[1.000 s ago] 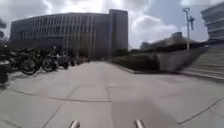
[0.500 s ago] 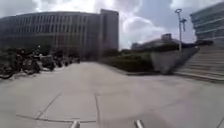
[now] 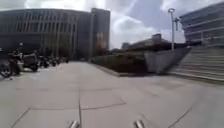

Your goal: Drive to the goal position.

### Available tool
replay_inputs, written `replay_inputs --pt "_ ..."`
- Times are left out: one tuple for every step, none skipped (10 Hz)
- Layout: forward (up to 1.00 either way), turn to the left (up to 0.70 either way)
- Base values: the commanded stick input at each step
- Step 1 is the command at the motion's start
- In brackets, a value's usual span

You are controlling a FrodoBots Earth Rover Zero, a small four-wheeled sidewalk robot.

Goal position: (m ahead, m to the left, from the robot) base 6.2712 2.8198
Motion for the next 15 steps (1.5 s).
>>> replay_inputs --pt "1.00 0.12" --pt "1.00 0.27" --pt "1.00 0.27" --pt "1.00 0.17" --pt "1.00 0.00" --pt "1.00 0.00" --pt "1.00 0.00" --pt "1.00 0.00" --pt "1.00 0.00" --pt "1.00 0.18" --pt "1.00 0.27" --pt "1.00 0.27" --pt "1.00 0.05" --pt "1.00 0.00" --pt "1.00 0.00"
